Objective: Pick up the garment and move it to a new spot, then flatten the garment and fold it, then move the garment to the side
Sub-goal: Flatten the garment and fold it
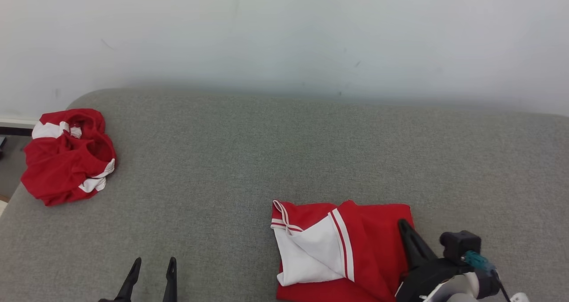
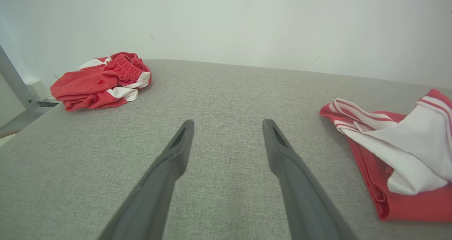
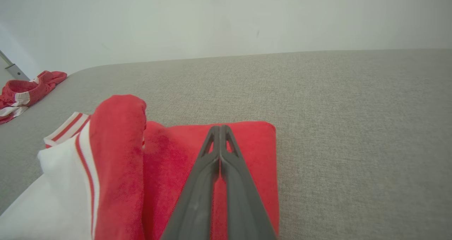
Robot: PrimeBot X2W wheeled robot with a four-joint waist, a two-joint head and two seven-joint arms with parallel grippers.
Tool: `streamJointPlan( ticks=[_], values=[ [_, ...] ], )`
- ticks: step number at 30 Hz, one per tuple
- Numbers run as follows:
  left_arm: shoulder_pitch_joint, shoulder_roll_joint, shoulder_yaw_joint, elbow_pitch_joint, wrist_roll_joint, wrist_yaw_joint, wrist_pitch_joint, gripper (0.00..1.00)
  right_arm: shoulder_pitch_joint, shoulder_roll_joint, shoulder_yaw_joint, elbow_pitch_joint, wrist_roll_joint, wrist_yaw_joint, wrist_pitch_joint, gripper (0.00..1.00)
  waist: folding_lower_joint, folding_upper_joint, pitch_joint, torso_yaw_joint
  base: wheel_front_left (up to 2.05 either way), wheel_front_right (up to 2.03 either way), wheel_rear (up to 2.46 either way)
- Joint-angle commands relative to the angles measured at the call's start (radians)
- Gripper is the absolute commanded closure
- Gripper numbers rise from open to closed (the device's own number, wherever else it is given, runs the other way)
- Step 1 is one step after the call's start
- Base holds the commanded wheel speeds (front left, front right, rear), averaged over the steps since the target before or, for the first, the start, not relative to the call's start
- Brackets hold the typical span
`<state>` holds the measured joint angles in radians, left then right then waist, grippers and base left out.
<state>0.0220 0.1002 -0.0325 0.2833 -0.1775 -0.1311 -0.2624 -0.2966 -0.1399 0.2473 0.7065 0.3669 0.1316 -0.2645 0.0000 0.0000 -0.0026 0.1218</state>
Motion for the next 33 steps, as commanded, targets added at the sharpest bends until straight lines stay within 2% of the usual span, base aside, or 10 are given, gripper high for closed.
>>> streamJointPlan(
  ticks=[1,10,17,24,27,29,33],
  values=[
    [-0.005,0.001,-0.002,0.002,-0.002,0.002,-0.002,0.0,-0.009,0.003,0.009,0.015,0.002,-0.002,-0.001,1.0,0.0,0.0,0.0,0.002,0.0,0.0,0.0],
    [-0.02,0.007,-0.011,0.012,-0.003,0.002,-0.002,0.0,-0.037,0.049,0.113,0.112,0.027,-0.002,-0.001,1.0,0.0,0.0,-0.006,0.022,0.0,0.0,0.0],
    [-0.014,0.006,-0.014,0.014,-0.004,0.002,-0.002,0.0,-0.01,0.08,0.272,0.056,0.08,-0.002,-0.001,1.0,0.0,0.0,-0.013,0.032,0.0,0.0,0.0],
    [-0.004,0.007,-0.013,0.011,-0.007,0.002,-0.002,0.0,0.048,0.085,0.488,-0.014,0.17,-0.002,-0.001,1.0,0.0,0.0,-0.021,0.038,0.0,0.0,0.0],
    [0.004,0.007,-0.008,0.008,-0.008,0.002,-0.002,0.0,0.058,0.08,0.547,-0.024,0.208,-0.002,-0.001,1.0,0.0,0.0,-0.022,0.034,0.0,0.0,0.0],
    [0.008,0.005,-0.006,0.006,-0.007,0.002,-0.002,0.0,0.056,0.075,0.563,-0.033,0.229,-0.002,-0.001,1.0,0.0,0.0,-0.022,0.029,0.0,0.0,0.0],
    [0.012,0.003,0.0,0.002,-0.004,0.002,-0.002,0.0,0.055,0.062,0.492,-0.111,0.245,-0.002,-0.001,1.0,0.0,0.0,-0.021,0.018,0.0,0.0,0.0]
  ],
)
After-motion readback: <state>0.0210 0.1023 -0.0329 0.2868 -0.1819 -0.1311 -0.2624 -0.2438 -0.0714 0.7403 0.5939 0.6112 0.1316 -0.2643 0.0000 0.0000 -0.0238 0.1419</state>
